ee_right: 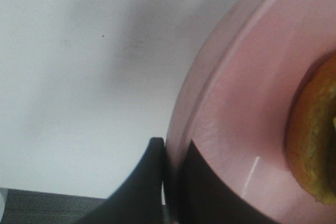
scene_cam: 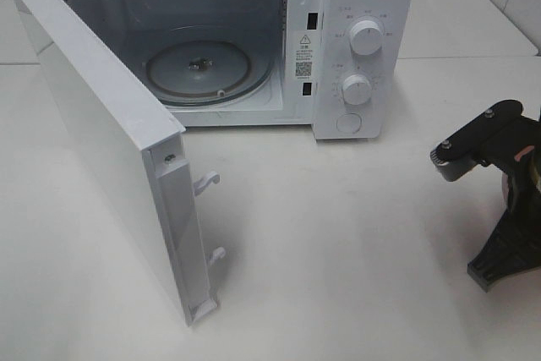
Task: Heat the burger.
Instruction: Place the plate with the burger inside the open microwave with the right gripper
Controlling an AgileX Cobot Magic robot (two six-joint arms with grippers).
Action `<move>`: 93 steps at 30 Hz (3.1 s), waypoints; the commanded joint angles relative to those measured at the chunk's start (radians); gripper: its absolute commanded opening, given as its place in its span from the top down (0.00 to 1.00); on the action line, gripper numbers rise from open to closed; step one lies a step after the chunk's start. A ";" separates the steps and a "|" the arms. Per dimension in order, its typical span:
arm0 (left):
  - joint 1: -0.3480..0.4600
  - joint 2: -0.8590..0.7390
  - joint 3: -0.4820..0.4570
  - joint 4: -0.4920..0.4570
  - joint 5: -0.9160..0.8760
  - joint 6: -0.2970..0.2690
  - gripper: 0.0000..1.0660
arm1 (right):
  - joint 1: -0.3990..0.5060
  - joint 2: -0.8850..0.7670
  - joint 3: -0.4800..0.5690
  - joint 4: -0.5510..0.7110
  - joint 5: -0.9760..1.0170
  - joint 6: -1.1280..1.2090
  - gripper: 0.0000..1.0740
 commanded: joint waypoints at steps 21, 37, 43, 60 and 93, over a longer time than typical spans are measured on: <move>0.002 -0.021 0.003 -0.003 -0.011 -0.001 0.17 | 0.243 -0.312 0.155 -0.059 0.157 -0.190 1.00; 0.002 -0.021 0.003 -0.003 -0.011 -0.001 0.17 | 0.243 -0.377 0.163 -0.117 0.102 -0.468 1.00; 0.002 -0.021 0.003 -0.003 -0.011 -0.001 0.17 | 0.243 -0.377 0.163 -0.115 0.031 -0.468 0.99; 0.002 -0.021 0.003 -0.003 -0.011 -0.001 0.17 | 0.243 -0.377 0.163 -0.122 -0.086 -0.811 0.99; 0.002 -0.021 0.003 -0.003 -0.011 -0.001 0.17 | 0.154 -0.377 0.163 0.051 -0.467 -1.324 1.00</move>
